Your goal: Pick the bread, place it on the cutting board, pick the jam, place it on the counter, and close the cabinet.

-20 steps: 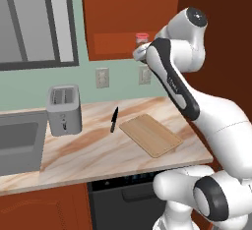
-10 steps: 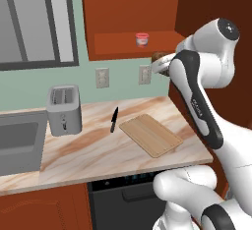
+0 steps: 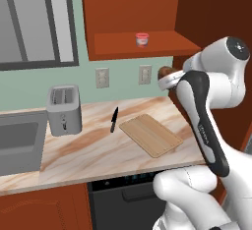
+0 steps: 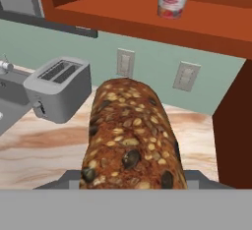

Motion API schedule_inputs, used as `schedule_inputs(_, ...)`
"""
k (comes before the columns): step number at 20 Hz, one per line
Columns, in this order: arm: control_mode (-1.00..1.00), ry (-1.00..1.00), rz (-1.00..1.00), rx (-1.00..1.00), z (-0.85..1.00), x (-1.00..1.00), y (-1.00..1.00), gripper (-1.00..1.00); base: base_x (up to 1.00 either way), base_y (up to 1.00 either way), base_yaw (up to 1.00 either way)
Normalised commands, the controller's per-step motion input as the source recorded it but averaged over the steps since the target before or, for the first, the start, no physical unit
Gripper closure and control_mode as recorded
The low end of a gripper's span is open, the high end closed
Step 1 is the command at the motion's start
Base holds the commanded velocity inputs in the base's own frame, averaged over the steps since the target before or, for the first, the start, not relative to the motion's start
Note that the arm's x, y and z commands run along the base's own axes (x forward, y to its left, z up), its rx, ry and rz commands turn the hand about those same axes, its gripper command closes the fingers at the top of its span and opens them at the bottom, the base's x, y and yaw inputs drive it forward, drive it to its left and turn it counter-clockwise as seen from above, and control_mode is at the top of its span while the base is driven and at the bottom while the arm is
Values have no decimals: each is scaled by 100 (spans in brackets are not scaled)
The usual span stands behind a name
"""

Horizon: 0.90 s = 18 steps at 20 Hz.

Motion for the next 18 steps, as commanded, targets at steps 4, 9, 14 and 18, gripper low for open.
schedule_inputs(4, -100, 2, -4, -4, -39, -20, 0, 100, 0, 0, 0)
schedule_inputs(9, -100, 1, -5, -5, -38, -9, 0, 100, 0, 0, 0)
schedule_inputs(14, -100, 0, -3, -4, -37, -2, 0, 100, 0, 0, 0)
schedule_inputs(18, -100, 0, -2, -4, -35, 0, 0, 100, 0, 0, 0)
